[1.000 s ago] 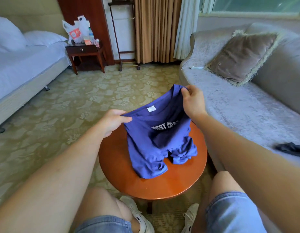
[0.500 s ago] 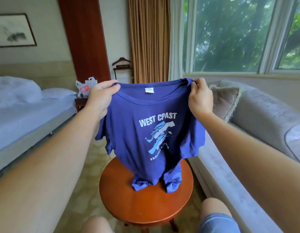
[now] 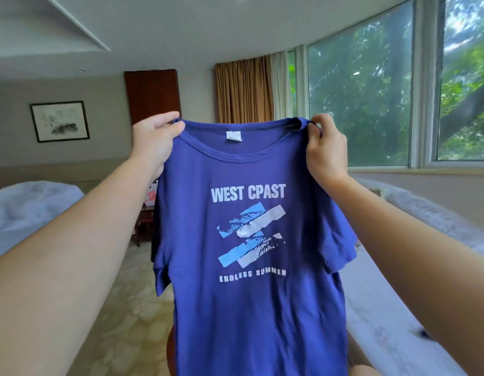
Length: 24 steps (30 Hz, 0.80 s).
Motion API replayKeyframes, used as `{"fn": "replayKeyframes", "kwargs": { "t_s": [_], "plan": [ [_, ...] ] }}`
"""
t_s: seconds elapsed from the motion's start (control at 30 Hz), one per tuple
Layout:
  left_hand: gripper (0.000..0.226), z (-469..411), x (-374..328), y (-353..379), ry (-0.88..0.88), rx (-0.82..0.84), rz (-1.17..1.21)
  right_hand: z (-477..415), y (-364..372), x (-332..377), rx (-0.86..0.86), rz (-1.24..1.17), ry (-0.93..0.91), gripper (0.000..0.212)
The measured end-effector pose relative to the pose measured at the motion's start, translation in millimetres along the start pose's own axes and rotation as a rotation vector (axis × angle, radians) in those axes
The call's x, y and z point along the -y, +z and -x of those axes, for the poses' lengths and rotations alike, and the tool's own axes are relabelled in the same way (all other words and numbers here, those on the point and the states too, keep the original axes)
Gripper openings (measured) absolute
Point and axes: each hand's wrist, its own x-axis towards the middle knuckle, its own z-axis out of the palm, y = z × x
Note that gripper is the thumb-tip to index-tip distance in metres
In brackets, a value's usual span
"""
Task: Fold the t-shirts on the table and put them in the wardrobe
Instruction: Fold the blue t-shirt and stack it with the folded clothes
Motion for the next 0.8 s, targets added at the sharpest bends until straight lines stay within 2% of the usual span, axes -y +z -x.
{"fn": "replayKeyframes", "kwargs": {
  "t_s": [0.17,0.33,0.5,0.7,0.8],
  "plan": [
    [0.031,-6,36,-2,-0.031,0.0,-0.108,5,21,-22,0.061,0.029,0.006,0.017],
    [0.029,-10,131,-3,-0.127,0.023,-0.31,31,71,-91,0.233,0.152,0.065,0.016],
    [0.029,-7,266,3,-0.256,0.139,-0.486,73,130,-190,0.41,0.356,0.137,0.02],
    [0.023,1,450,5,-0.469,0.217,-0.659,129,210,-326,0.68,0.661,0.136,0.025],
    [0.022,7,537,7,-0.554,0.231,-0.742,155,249,-383,0.786,0.738,0.11,0.023]
  ]
}}
